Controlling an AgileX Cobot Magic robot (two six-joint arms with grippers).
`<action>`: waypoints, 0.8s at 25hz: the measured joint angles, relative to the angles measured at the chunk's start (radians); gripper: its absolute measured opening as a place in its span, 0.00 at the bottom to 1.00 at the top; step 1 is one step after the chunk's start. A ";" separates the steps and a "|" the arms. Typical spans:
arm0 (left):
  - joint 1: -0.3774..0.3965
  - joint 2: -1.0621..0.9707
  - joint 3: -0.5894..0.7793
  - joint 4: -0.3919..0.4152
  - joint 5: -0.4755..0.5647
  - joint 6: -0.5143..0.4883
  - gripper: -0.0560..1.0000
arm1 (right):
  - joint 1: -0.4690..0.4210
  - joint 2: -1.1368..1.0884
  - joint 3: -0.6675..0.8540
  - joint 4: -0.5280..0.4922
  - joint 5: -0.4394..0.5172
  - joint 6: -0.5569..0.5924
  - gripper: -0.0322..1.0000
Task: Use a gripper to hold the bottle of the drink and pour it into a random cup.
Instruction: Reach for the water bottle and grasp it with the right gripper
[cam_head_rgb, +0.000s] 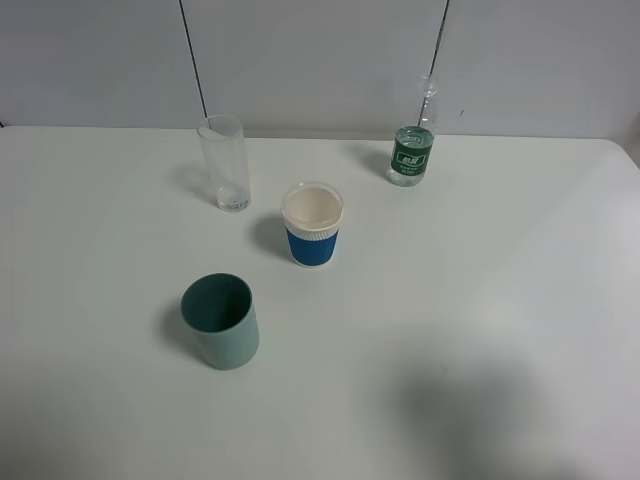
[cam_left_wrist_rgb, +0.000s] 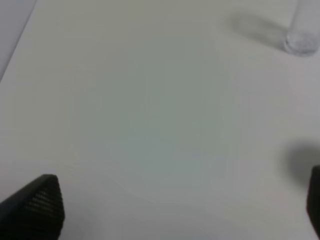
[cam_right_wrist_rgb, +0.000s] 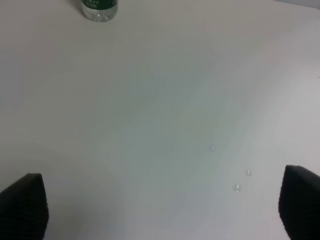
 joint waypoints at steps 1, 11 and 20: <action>0.000 0.000 0.000 0.000 0.000 0.000 0.98 | 0.000 0.000 0.000 0.000 0.000 0.000 0.91; 0.000 0.000 0.000 0.000 0.000 0.000 0.98 | 0.000 0.000 0.000 0.000 0.000 0.000 0.91; 0.000 0.000 0.000 0.000 0.000 0.000 0.98 | 0.000 0.000 0.000 0.000 0.000 0.000 0.91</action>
